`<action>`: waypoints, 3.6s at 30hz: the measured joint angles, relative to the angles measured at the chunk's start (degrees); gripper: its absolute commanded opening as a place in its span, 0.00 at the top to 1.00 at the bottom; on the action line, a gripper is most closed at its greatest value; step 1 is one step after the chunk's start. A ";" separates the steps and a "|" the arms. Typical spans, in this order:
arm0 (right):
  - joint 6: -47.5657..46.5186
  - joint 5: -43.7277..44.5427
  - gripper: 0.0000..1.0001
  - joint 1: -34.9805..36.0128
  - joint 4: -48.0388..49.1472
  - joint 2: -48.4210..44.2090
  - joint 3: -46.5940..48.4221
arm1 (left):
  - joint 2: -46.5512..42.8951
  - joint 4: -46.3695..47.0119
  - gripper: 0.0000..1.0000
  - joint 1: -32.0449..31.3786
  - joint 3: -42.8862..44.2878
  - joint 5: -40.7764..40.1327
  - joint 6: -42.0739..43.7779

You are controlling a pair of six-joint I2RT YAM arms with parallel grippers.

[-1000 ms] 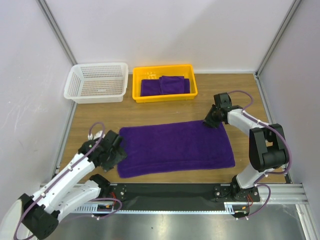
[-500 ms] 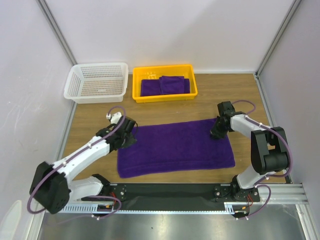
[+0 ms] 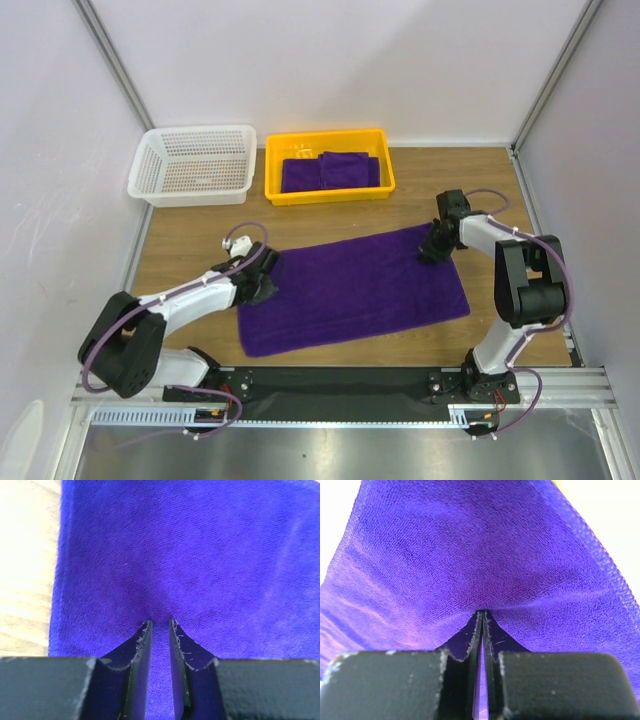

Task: Fold and stack the towels
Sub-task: Flatten out the crumpled towel

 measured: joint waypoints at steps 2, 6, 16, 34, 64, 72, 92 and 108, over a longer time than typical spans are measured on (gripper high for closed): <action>0.11 -0.63 0.96 -0.52 0.70 1.77 1.92 | 2.10 0.70 0.74 0.00 1.33 -0.74 -0.02; 0.15 -1.01 0.96 -1.42 2.95 5.44 5.92 | 9.31 2.62 0.75 0.11 6.88 -2.54 0.11; -0.50 -0.04 0.96 -2.23 5.09 13.62 16.11 | 18.88 3.13 0.78 0.70 16.24 -3.23 0.39; -0.61 2.38 0.95 -1.57 7.39 20.57 25.42 | 13.86 -10.19 0.79 -15.41 13.68 -1.46 -1.97; 12.79 -0.63 0.38 5.68 -6.05 -38.07 -19.54 | 21.66 3.32 0.15 -5.51 34.45 8.57 31.85; 27.04 0.90 0.34 13.64 -4.66 -43.78 -28.28 | 27.15 8.87 0.15 -2.12 38.25 19.21 42.42; 35.60 8.52 0.44 19.65 0.94 -32.24 -27.69 | 32.04 9.86 0.16 -2.01 40.57 22.05 48.61; 36.87 8.66 0.69 22.01 5.88 -27.15 -26.49 | 33.81 10.47 0.16 -0.57 40.57 22.77 48.63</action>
